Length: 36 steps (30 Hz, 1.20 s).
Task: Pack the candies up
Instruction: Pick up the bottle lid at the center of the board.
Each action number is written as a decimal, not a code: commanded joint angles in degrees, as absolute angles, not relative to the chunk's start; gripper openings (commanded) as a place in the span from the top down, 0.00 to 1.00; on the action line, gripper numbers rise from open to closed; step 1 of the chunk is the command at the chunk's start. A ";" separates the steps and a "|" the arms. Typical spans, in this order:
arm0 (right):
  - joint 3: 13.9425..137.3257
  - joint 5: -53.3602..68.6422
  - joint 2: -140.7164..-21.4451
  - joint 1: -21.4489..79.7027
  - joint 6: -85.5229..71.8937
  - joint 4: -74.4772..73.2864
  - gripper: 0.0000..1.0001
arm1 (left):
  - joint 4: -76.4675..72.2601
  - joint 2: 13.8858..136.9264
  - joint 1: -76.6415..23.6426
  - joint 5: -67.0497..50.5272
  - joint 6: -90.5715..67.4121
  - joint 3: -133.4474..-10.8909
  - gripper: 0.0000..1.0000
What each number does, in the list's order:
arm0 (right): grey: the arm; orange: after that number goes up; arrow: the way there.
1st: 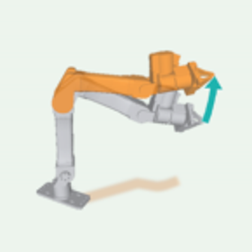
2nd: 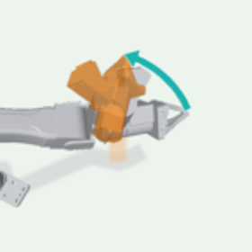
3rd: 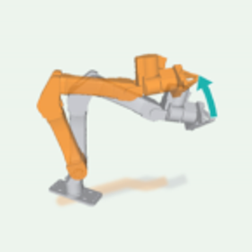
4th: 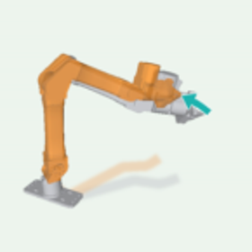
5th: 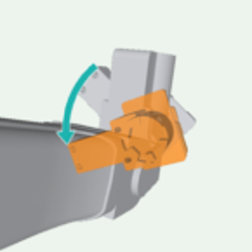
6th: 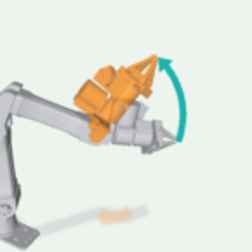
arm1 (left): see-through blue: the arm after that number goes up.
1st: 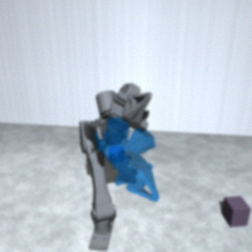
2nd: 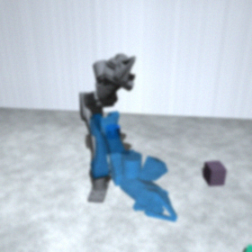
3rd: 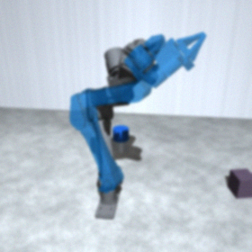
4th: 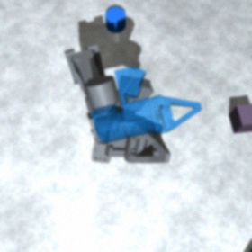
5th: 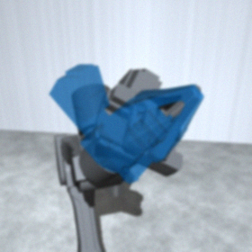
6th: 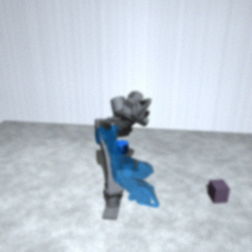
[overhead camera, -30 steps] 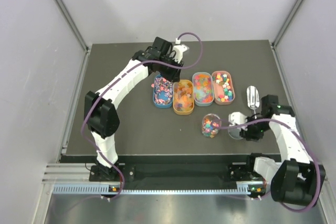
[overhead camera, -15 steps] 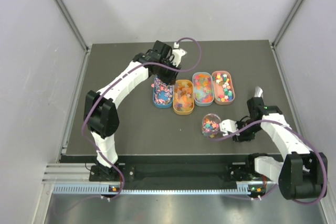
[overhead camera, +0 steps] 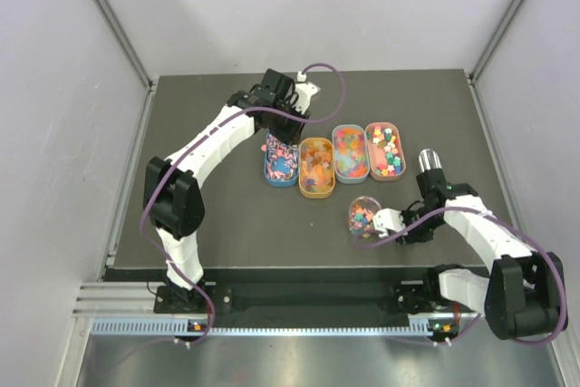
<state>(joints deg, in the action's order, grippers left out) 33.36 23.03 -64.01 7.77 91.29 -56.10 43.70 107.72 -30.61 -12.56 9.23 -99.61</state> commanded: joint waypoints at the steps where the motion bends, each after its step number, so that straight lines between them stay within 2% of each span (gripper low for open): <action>1: 32.70 23.64 -65.38 8.88 89.56 -53.00 0.68 | 41.84 105.64 -30.41 -12.74 10.02 -101.34 0.66; 10: 31.12 22.59 -67.32 10.28 88.95 -51.86 0.73 | 41.84 107.14 -30.41 -13.01 9.93 -102.39 0.66; 11: 30.94 22.41 -67.15 10.54 88.86 -51.68 0.76 | 41.75 107.31 -30.41 -13.09 9.93 -102.39 0.66; 12: 31.02 22.33 -66.97 10.63 88.42 -51.42 0.86 | 41.75 107.40 -30.41 -13.10 9.93 -102.48 0.66; 14: 31.72 21.98 -65.92 10.63 87.11 -51.15 0.98 | 41.84 107.49 -30.41 -13.01 9.93 -102.74 0.66; 15: 33.12 21.10 -64.26 10.55 85.62 -51.41 1.00 | 41.84 107.49 -30.41 -12.92 9.93 -102.92 0.66; 20: 41.73 18.90 -57.23 9.14 84.91 -59.13 1.00 | 41.75 108.37 -30.41 -13.71 9.93 -105.02 0.66; 25: 57.72 20.03 -55.72 7.21 81.22 -68.71 1.00 | 41.57 110.39 -30.41 -19.58 10.19 -109.41 0.62; 29: 70.20 27.92 -60.81 2.48 73.49 -76.35 1.00 | 41.84 112.41 -30.41 -27.50 8.62 -113.37 0.60; 33: 82.49 46.98 -73.08 -4.64 64.18 -84.44 1.00 | 41.66 113.38 -30.32 -24.79 8.78 -113.99 0.60; 36: 86.38 60.69 -79.43 -10.79 55.75 -84.55 1.00 | 41.75 113.03 -29.54 -22.77 9.67 -113.56 0.60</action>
<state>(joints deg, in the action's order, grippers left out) 82.87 41.54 -73.34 -5.78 66.57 -74.41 43.48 113.08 -30.46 -23.07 8.91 -112.01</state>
